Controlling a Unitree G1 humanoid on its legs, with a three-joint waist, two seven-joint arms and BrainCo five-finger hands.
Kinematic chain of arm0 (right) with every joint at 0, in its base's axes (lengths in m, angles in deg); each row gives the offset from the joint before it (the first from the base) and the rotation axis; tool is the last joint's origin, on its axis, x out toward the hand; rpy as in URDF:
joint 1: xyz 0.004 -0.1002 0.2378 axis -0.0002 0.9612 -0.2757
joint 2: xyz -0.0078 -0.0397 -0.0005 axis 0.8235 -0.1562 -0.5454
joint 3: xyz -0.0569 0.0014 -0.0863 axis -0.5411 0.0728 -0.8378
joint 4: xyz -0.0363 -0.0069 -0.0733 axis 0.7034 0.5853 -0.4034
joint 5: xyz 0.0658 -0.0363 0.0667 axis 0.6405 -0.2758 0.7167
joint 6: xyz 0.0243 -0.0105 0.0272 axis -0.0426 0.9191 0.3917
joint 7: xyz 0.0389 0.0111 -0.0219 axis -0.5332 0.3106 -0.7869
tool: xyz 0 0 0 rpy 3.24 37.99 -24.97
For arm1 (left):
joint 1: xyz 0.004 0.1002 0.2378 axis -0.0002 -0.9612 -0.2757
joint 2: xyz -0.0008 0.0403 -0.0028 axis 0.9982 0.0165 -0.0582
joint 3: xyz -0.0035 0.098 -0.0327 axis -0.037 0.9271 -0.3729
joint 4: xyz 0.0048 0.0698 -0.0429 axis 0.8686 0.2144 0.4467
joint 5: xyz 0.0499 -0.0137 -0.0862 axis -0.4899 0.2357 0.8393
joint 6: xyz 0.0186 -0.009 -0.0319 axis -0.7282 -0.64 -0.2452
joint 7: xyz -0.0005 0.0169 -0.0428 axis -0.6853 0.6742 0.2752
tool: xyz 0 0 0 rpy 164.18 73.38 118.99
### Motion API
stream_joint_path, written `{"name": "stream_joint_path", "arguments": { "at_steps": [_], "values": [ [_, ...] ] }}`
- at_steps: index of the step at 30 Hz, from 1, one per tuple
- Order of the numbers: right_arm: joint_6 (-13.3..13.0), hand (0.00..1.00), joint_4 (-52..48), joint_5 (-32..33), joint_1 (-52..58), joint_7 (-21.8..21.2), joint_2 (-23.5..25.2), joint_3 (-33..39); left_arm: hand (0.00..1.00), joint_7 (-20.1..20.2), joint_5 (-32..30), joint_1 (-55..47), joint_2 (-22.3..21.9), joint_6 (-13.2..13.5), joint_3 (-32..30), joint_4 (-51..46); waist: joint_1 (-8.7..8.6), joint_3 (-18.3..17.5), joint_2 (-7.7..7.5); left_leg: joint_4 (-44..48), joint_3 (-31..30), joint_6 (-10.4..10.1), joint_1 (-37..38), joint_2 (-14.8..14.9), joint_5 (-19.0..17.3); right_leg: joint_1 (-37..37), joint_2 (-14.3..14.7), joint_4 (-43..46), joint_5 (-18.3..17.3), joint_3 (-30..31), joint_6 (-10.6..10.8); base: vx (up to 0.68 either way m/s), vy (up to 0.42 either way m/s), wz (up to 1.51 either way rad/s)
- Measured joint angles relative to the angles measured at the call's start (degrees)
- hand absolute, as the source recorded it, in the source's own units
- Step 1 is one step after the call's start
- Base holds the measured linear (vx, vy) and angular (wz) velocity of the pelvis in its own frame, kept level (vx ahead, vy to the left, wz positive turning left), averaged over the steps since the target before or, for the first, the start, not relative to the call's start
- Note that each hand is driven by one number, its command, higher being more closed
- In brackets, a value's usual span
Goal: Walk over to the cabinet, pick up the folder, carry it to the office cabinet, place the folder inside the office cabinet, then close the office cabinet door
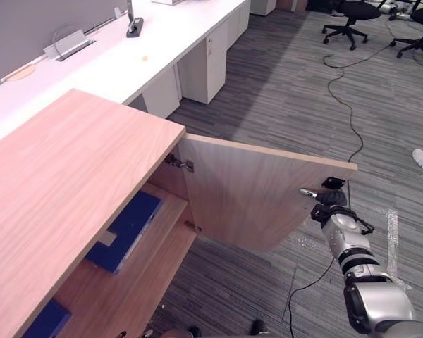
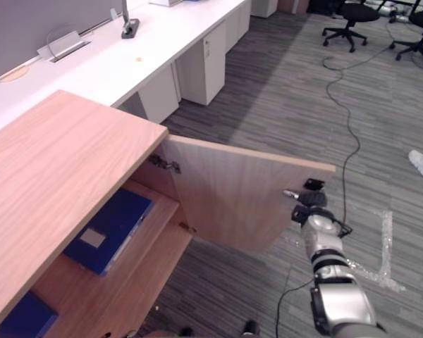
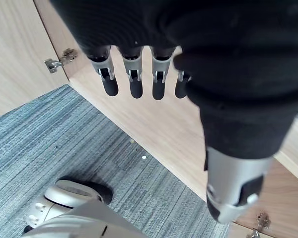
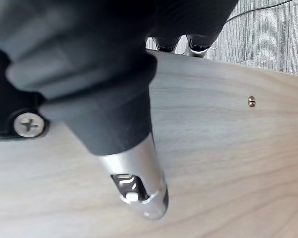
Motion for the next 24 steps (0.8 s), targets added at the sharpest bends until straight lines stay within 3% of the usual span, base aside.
{"name": "stream_joint_path", "arguments": {
  "at_steps": [4,9,11,14,15,17,18,20,24],
  "values": [
    [0.28,0.00,-1.49,1.37,-0.67,-2.34,-3.75,-7.81,0.00,0.99,0.11,-1.32,-0.11,-0.01,-0.02,0.01,-0.68,0.22,0.15,0.51,-0.24,0.01,-0.83,0.37,0.03,-0.37,0.53,-0.74,0.86,0.15,-0.10,-0.09,-0.034,-0.01],
    [1.30,0.00,-9.37,2.47,-0.71,-8.43,-11.16,-18.38,0.00,2.49,-0.29,-1.57,-0.16,-0.05,-0.34,0.05,-1.79,1.15,0.23,0.93,-0.21,-0.14,-1.69,1.42,0.08,-0.72,1.83,-1.87,1.96,1.00,-0.31,-0.09,-0.041,-0.10],
    [2.06,0.00,-13.14,2.45,-0.72,-10.12,-15.44,-25.72,0.00,3.38,-0.83,-1.59,-0.12,-0.06,-0.45,0.05,-2.33,1.18,0.21,0.91,-0.20,-0.33,-1.69,2.08,0.03,-0.91,2.49,-1.87,1.97,1.38,-0.32,-0.07,-0.072,-0.12],
    [4.20,0.00,-22.26,2.10,-3.38,-15.17,-26.37,-41.86,0.00,4.65,-2.12,-1.37,-0.14,-0.11,-1.44,0.05,-2.55,1.18,0.17,1.17,0.00,-1.22,-1.75,3.88,-0.51,-1.34,4.34,-1.99,1.95,2.65,-0.41,-0.03,-0.082,-0.24],
    [4.96,0.00,-26.68,1.71,-5.38,-18.72,-30.91,-48.83,0.00,5.08,-2.91,-1.16,-0.09,-0.10,-1.73,0.04,-2.66,1.18,0.17,1.60,-0.04,-1.72,-1.75,4.77,-0.82,-1.34,5.28,-1.99,1.81,3.03,-0.81,-0.01,-0.112,-0.21],
    [5.93,0.00,-34.05,-0.39,-8.93,-23.81,-35.87,-58.73,0.00,5.78,-4.02,-0.44,-0.02,-0.09,-2.75,0.10,-2.59,1.14,0.10,2.79,-0.12,-2.77,-1.85,6.37,-1.48,-1.32,6.94,-1.70,1.34,3.70,-1.74,0.01,-0.151,-0.21],
    [6.28,0.00,-38.75,-2.60,-11.01,-28.50,-37.56,-62.82,0.00,6.21,-4.84,0.34,0.05,-0.05,-3.36,0.13,-2.34,1.09,0.05,3.73,-0.20,-3.33,-1.97,7.36,-1.83,-1.29,7.93,-1.30,0.96,3.92,-2.32,0.01,-0.158,-0.16],
    [6.26,0.00,-46.20,-5.55,-11.71,-36.06,-37.77,-66.75,0.00,6.73,-5.41,2.47,0.12,0.08,-3.79,0.15,-1.12,1.08,-0.06,5.11,-0.51,-3.68,-2.09,8.81,-2.05,-1.26,9.39,-0.19,0.04,3.93,-3.71,0.01,-0.139,-0.06],
    [5.00,0.00,-53.08,-8.73,-9.36,-42.09,-32.93,-70.71,0.00,7.24,-6.21,5.34,0.09,0.13,-3.79,0.48,1.44,1.16,-0.22,6.27,-0.94,-3.75,-2.01,10.72,-2.05,-1.27,11.04,1.27,-1.18,3.83,-5.52,0.00,-0.073,-0.01]
  ]
}}
